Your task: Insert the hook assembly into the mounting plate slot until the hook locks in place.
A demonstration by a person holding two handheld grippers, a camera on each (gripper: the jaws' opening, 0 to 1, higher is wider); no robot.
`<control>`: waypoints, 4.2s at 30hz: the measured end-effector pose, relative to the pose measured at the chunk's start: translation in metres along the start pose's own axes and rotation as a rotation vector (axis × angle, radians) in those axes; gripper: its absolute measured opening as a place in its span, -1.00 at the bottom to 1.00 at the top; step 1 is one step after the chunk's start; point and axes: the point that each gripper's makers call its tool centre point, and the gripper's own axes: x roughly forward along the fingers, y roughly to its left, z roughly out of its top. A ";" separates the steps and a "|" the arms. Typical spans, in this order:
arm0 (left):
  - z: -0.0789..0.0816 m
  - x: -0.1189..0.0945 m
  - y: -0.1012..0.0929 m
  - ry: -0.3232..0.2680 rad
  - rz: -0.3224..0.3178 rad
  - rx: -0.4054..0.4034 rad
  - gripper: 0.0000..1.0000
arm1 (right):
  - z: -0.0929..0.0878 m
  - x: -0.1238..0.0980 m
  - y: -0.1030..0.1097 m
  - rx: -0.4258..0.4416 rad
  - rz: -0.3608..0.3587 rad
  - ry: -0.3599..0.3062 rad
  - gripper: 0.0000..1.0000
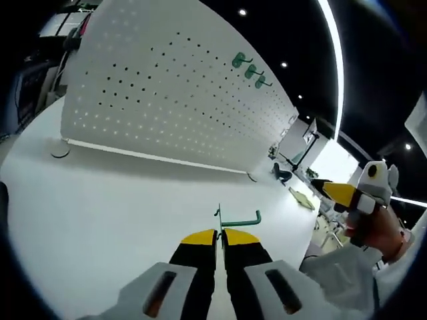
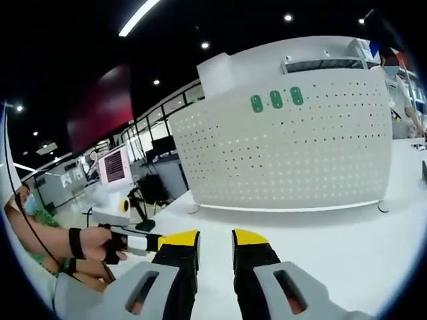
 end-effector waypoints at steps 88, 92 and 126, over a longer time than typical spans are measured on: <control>0.033 -0.030 -0.121 -0.182 -0.436 -0.039 -0.75 | 0.017 -0.007 0.051 0.365 0.277 -0.116 -1.00; 0.039 -0.030 -0.121 -0.206 -0.392 0.017 -0.67 | 0.010 -0.006 0.043 0.300 0.216 -0.086 -1.00; 0.035 -0.016 -0.118 -0.124 -0.280 0.073 -0.91 | 0.009 0.000 0.045 -0.112 0.059 -0.011 -1.00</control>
